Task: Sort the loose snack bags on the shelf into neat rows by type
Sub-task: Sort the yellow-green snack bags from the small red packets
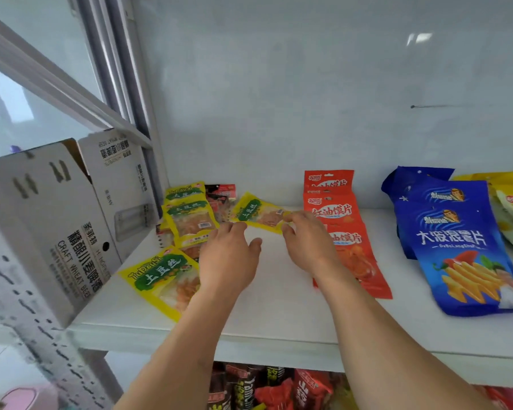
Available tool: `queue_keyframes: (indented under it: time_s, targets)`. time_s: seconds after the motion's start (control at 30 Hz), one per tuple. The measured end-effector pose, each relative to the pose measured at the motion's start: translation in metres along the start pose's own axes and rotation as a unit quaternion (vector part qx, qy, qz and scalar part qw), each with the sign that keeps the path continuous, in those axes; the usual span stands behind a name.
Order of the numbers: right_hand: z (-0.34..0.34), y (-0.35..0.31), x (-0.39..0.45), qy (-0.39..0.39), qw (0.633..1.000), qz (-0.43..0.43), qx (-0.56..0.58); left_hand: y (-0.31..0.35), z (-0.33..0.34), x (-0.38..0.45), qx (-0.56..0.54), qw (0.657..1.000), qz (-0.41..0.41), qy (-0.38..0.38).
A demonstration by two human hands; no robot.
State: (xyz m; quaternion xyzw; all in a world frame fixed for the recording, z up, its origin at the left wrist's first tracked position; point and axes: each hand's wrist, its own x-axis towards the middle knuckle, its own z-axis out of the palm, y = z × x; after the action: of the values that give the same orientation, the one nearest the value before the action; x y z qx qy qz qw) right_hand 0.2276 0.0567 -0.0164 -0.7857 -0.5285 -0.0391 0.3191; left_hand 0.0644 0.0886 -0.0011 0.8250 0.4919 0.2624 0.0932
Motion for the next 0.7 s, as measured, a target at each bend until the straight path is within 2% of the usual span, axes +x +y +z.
queue_keyframes:
  time_s: [0.27,0.47,0.6,0.7]
  targets:
    - [0.042,-0.042,0.031,-0.074,0.995,0.064,0.032,-0.082,-0.02,0.011,0.024,0.992,-0.123,0.009]
    - [0.071,-0.075,0.052,-0.127,0.989,0.042,0.07,-0.107,-0.027,-0.005,0.069,0.976,-0.184,0.091]
    - [0.101,-0.1,0.061,-0.151,0.983,0.03,0.099,-0.121,-0.024,-0.01,0.054,0.967,-0.243,0.055]
    - [0.118,-0.11,0.067,-0.144,0.985,0.04,0.09,-0.128,-0.024,-0.009,0.047,0.969,-0.238,0.049]
